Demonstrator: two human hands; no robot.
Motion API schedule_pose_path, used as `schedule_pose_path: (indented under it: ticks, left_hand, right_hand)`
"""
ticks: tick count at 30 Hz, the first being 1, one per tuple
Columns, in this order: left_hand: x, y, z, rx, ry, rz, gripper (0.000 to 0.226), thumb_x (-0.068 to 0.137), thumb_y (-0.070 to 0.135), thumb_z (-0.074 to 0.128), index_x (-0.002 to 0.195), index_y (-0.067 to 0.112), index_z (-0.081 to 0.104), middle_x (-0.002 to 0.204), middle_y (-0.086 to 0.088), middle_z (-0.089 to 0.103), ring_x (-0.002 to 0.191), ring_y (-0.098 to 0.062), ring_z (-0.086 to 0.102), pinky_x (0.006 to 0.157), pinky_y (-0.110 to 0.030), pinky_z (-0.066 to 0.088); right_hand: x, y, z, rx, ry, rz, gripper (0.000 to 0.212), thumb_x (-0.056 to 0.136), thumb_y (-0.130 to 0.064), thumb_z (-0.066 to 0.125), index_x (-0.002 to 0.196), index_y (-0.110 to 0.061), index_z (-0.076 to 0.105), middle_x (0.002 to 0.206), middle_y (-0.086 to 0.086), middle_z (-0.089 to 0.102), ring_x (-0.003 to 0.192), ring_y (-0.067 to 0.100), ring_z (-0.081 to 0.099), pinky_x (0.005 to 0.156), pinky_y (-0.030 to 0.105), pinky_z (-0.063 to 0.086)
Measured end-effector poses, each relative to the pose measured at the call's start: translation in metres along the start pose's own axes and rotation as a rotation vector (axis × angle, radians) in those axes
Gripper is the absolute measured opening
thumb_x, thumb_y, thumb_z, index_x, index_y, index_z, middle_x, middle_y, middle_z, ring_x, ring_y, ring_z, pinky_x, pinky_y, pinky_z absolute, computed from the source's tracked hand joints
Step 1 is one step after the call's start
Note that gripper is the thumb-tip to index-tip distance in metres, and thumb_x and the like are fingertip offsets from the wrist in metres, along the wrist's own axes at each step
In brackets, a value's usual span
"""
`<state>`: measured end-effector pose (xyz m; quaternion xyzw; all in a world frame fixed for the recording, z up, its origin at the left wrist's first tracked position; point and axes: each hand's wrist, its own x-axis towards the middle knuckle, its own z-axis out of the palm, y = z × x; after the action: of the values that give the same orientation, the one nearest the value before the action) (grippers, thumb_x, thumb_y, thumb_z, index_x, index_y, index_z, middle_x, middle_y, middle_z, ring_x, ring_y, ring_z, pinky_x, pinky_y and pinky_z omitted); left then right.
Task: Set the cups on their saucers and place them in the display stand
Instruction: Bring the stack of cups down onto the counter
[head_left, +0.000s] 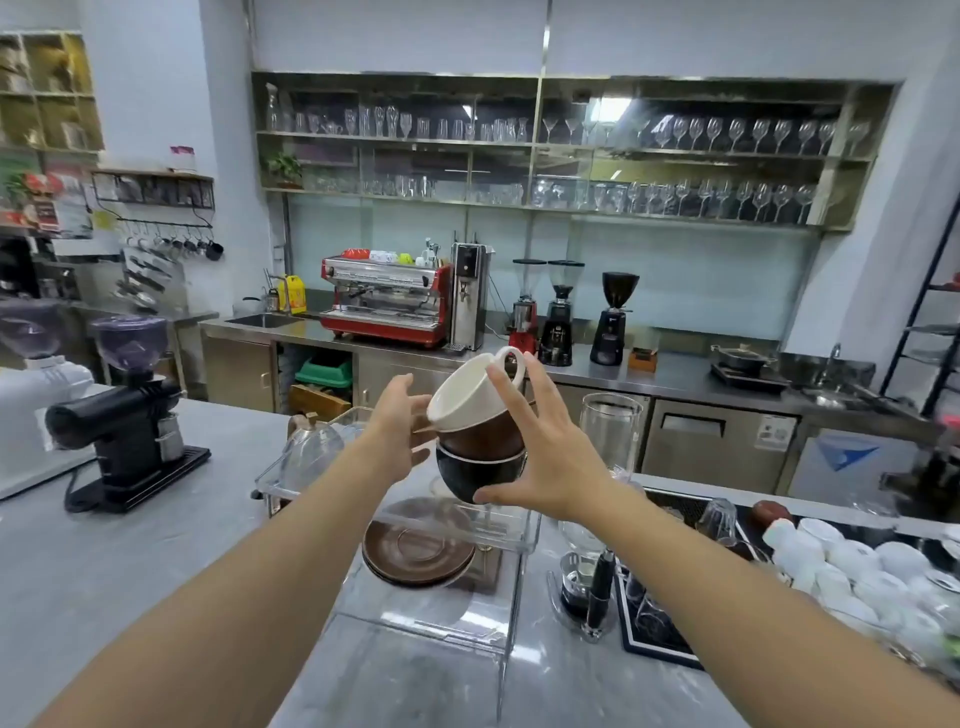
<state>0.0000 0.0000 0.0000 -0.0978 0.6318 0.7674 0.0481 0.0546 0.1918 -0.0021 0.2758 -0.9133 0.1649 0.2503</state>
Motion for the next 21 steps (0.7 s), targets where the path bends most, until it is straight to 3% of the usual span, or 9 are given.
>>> schedule_pose_path:
  ticks: [4,6,10,14,21]
  left_hand:
    - [0.006,-0.002,0.001,-0.125,-0.029,-0.07,0.065,0.099,0.055,0.029,0.123,0.007,0.066,0.1,-0.013,0.065,0.088,-0.025,0.057,0.077,-0.037,0.047]
    - [0.007,-0.003,0.004,-0.151,-0.087,-0.1,0.068,0.098,0.058,0.027,0.127,0.008,0.064,0.11,-0.016,0.069,0.094,-0.028,0.061,0.081,-0.036,0.048]
    - [0.004,-0.001,0.009,-0.174,-0.141,-0.15,0.076,0.096,0.064,0.027,0.127,0.008,0.067,0.126,-0.02,0.07,0.118,-0.034,0.063,0.108,-0.041,0.045]
    - [0.001,0.0,0.013,-0.219,-0.169,-0.189,0.077,0.093,0.067,0.032,0.115,0.004,0.071,0.095,-0.023,0.078,0.098,-0.035,0.068,0.083,-0.041,0.054]
    - [-0.006,-0.002,0.018,-0.228,-0.203,-0.181,0.06,0.096,0.056,0.039,0.103,0.005,0.07,0.092,-0.019,0.073,0.086,-0.032,0.067,0.077,-0.039,0.053]
  right_hand:
    - [0.002,0.004,0.009,-0.109,0.056,-0.061,0.126,0.058,-0.062,0.081,0.155,-0.04,0.002,0.165,0.006,-0.011,0.15,0.033,0.006,0.1,0.054,0.048]
    - [0.004,0.007,0.015,-0.153,0.069,-0.084,0.125,0.058,-0.065,0.078,0.155,-0.039,0.003,0.165,0.007,-0.01,0.149,0.036,0.008,0.099,0.056,0.049]
    - [0.006,0.01,0.019,-0.202,0.073,-0.111,0.125,0.059,-0.066,0.077,0.154,-0.041,-0.001,0.163,0.008,-0.005,0.146,0.038,0.015,0.094,0.057,0.052]
    - [0.008,0.011,0.026,-0.243,0.035,-0.126,0.13,0.056,-0.063,0.081,0.152,-0.042,-0.003,0.16,0.01,0.001,0.138,0.039,0.021,0.09,0.054,0.054]
    - [0.009,0.01,0.03,-0.248,0.066,-0.112,0.123,0.058,-0.062,0.081,0.153,-0.042,0.004,0.158,0.01,0.006,0.132,0.038,0.028,0.081,0.05,0.056]
